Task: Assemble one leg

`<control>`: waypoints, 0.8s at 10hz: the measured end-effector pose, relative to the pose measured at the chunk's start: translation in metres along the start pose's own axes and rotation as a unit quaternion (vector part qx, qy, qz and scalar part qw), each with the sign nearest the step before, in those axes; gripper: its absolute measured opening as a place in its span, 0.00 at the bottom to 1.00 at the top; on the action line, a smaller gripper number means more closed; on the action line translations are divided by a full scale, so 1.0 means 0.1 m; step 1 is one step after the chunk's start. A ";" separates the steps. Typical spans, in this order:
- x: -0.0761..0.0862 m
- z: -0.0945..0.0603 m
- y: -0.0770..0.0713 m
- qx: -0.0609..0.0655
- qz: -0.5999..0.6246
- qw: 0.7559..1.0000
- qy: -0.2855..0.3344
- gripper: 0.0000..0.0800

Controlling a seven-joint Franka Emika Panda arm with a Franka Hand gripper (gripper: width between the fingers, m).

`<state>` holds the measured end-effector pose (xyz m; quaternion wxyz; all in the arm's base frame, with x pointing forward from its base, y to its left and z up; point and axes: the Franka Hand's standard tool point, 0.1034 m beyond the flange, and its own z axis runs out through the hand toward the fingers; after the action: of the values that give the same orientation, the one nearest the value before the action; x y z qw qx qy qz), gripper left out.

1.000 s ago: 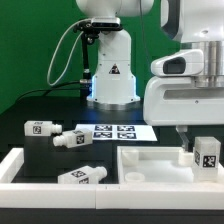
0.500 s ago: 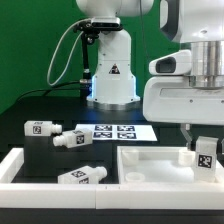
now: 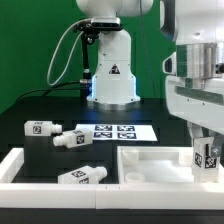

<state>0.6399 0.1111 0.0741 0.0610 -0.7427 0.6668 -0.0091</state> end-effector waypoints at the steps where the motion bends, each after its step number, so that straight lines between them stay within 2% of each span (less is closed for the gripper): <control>1: -0.01 0.00 0.00 -0.001 0.047 0.999 0.001 0.36; 2: -0.01 0.00 0.00 -0.001 0.052 0.999 0.001 0.36; 3: -0.01 0.00 0.00 -0.001 0.034 0.999 0.000 0.49; 4: -0.01 0.00 0.00 -0.001 0.004 1.000 0.001 0.66; 5: -0.01 0.01 0.03 -0.009 -0.098 0.995 0.000 0.76; 6: 0.01 0.01 0.03 -0.009 -0.217 0.976 -0.002 0.76; 7: 0.04 0.02 0.04 -0.010 -0.299 0.954 -0.007 0.80; 8: 0.03 0.02 0.04 -0.010 -0.300 0.954 -0.007 0.81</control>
Offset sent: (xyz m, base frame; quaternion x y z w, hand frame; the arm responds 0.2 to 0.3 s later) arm 0.0000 0.0000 0.0000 0.0000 0.0000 -0.0650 0.9979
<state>0.6361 0.1083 0.0710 0.0529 -0.9092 0.4128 -0.0149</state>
